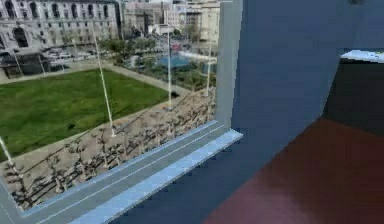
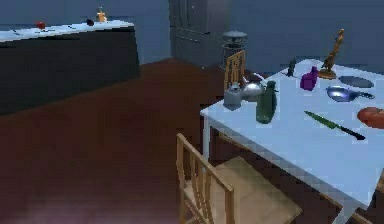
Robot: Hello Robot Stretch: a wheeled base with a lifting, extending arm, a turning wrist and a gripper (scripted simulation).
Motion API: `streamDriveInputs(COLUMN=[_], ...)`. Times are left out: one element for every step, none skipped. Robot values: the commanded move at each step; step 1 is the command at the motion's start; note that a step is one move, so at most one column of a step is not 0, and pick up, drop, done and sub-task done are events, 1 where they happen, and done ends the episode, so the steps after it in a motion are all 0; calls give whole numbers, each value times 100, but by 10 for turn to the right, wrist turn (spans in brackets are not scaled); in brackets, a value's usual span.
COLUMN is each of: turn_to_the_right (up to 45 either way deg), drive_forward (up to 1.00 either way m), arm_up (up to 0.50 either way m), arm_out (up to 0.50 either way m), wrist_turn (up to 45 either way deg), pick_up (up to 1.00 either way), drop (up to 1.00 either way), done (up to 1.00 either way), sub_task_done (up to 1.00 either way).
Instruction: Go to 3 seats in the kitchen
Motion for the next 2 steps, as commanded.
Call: streamDriveInputs(turn_to_the_right=[450, 0], drive_forward=[0, 75], arm_up=[0, 0], arm_out=[0, 0], wrist_turn=[0, 0], pick_up=[0, 0], drop=[0, 0], done=[0, 0], sub_task_done=[0, 0])
